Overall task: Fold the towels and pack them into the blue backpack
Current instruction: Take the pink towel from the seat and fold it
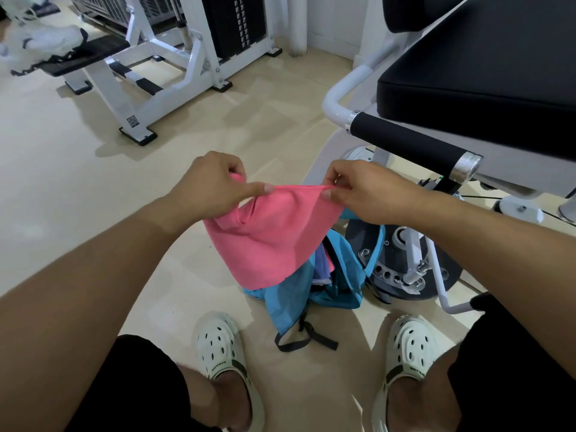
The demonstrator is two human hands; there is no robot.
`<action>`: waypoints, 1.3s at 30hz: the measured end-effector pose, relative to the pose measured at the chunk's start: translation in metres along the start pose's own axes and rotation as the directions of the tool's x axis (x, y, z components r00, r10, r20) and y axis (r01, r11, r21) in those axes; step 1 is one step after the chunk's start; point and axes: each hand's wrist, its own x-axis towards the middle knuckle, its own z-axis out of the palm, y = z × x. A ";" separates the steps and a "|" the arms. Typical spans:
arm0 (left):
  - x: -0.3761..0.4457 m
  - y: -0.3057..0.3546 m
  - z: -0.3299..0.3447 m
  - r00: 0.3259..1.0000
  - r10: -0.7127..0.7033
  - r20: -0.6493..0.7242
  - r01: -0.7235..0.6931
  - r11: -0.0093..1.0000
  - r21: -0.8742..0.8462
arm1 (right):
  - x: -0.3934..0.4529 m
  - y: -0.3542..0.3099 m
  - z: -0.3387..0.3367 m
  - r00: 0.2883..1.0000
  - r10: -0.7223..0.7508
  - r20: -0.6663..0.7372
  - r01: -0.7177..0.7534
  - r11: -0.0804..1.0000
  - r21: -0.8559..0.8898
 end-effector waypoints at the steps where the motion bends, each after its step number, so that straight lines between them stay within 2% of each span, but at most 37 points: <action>1: 0.002 -0.003 -0.002 0.998 -0.057 -0.018 0.057 0.998 0.003 | 0.001 0.003 0.000 0.999 0.034 0.007 -0.034 0.999 -0.018; 4: 0.005 -0.013 -0.011 0.972 -0.233 -0.016 0.232 0.971 -0.062 | 0.004 0.015 0.000 0.989 0.140 0.046 -0.136 0.987 -0.082; 7: 0.004 -0.024 -0.014 0.937 -0.343 0.069 0.350 0.921 -0.171 | 0.006 0.026 0.000 0.977 0.196 0.090 -0.188 0.978 -0.091; 9: 0.001 -0.031 -0.011 0.928 -0.332 0.171 0.363 0.907 -0.213 | 0.008 0.029 0.000 0.971 0.210 0.111 -0.197 0.973 -0.121; 12: -0.001 -0.038 -0.010 0.939 -0.233 0.251 0.293 0.927 -0.235 | 0.009 0.030 0.001 0.962 0.226 0.156 -0.195 0.962 -0.189; 16: 0.001 -0.043 -0.016 0.964 -0.141 0.225 0.208 0.929 -0.308 | 0.009 0.031 0.000 0.949 0.275 0.152 -0.242 0.948 -0.204; 20: 0.002 -0.049 -0.020 0.967 -0.166 0.196 0.228 0.903 -0.364 | 0.009 0.026 -0.001 0.950 0.294 0.107 -0.273 0.945 -0.182; 23: -0.001 -0.045 -0.020 0.969 -0.187 0.162 0.237 0.887 -0.396 | -0.002 0.008 -0.005 0.970 0.226 0.093 -0.217 0.971 -0.099; 26: -0.007 -0.027 -0.013 0.978 -0.174 0.118 0.209 0.867 -0.453 | -0.025 -0.023 -0.006 0.989 0.019 0.146 -0.026 0.999 0.047; 29: -0.015 -0.001 -0.001 0.985 -0.122 0.119 0.165 0.859 -0.485 | -0.046 -0.048 -0.004 0.954 -0.133 0.270 0.080 0.977 0.198; 33: -0.025 0.025 0.011 0.973 -0.036 0.229 0.168 0.788 -0.592 | -0.047 -0.049 0.001 0.916 -0.193 0.352 0.099 0.958 0.267; 35: -0.027 0.032 0.012 0.950 0.017 0.311 0.197 0.741 -0.642 | -0.044 -0.045 0.001 0.943 -0.182 0.280 0.115 0.964 0.241; 39: -0.027 0.034 0.007 0.883 0.140 0.448 0.268 0.633 -0.726 | -0.040 -0.037 -0.001 0.991 -0.126 0.035 0.119 0.979 0.168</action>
